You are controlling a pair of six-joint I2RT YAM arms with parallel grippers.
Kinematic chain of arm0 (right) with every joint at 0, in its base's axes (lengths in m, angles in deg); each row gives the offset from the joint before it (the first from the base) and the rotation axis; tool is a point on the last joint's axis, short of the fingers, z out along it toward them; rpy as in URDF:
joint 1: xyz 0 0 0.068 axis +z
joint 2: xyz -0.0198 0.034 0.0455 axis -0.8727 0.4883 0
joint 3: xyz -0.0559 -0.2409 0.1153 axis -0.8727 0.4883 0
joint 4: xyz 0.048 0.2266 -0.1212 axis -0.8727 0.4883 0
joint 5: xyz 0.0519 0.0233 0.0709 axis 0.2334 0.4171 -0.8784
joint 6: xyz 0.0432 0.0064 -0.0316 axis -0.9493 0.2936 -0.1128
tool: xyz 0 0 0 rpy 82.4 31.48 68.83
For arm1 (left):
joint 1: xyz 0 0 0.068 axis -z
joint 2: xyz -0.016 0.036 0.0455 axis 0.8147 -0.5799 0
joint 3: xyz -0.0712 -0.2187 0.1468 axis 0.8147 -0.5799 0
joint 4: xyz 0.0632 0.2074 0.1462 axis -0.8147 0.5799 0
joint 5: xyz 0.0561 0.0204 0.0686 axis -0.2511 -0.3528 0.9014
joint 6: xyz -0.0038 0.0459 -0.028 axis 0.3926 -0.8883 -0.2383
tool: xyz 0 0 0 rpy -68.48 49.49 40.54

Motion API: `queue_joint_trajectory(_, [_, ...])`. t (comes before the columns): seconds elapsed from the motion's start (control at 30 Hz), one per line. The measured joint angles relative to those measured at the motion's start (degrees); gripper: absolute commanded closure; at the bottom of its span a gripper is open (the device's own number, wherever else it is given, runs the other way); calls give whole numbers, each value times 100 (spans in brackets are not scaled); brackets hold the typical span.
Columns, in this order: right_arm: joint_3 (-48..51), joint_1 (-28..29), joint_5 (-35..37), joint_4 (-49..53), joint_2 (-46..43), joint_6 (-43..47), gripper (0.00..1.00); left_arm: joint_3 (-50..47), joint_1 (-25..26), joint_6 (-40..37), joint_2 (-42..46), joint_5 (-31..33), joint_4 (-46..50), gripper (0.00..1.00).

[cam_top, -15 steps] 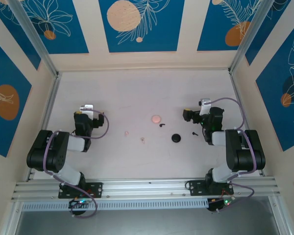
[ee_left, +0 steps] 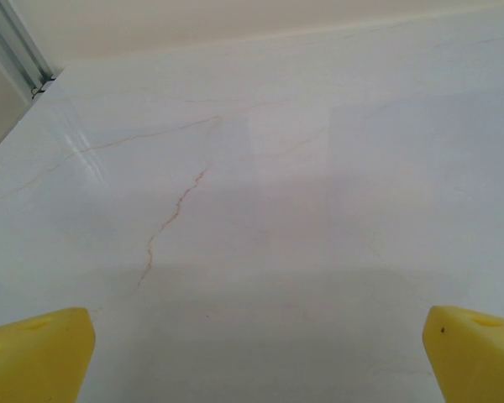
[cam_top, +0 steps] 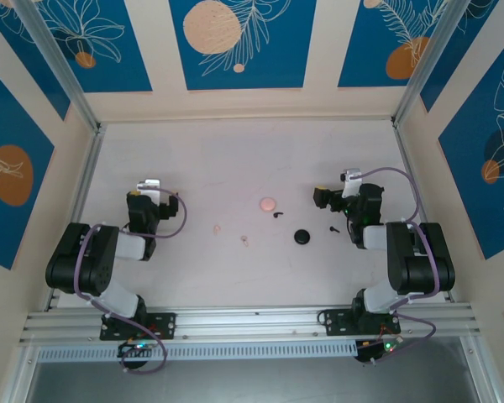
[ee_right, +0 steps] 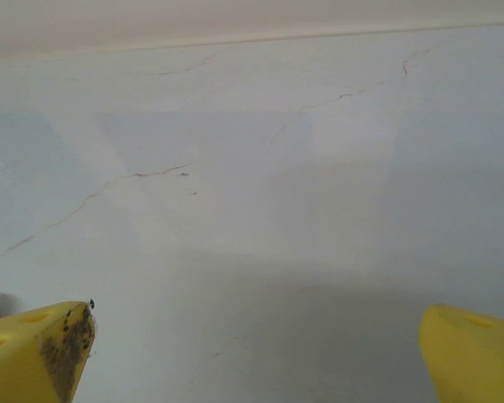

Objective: Insert the wireless bluetooth earbuds into the charging case

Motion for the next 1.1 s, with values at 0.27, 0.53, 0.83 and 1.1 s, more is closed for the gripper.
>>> queue_joint_trajectory(0.27, [0, 0, 15, 0, 0, 0, 1, 0, 0, 0, 0, -11, 0, 0])
queue_joint_trajectory(0.53, [0, 0, 15, 0, 0, 0, 1, 0, 0, 0, 0, -11, 0, 0])
queue_joint_trajectory(0.83, [0, 0, 15, 0, 0, 0, 1, 0, 0, 0, 0, -11, 0, 0])
queue_joint_trajectory(1.1, [0, 24, 214, 50, -17, -44, 1, 0, 0, 0, 2, -15, 0, 0])
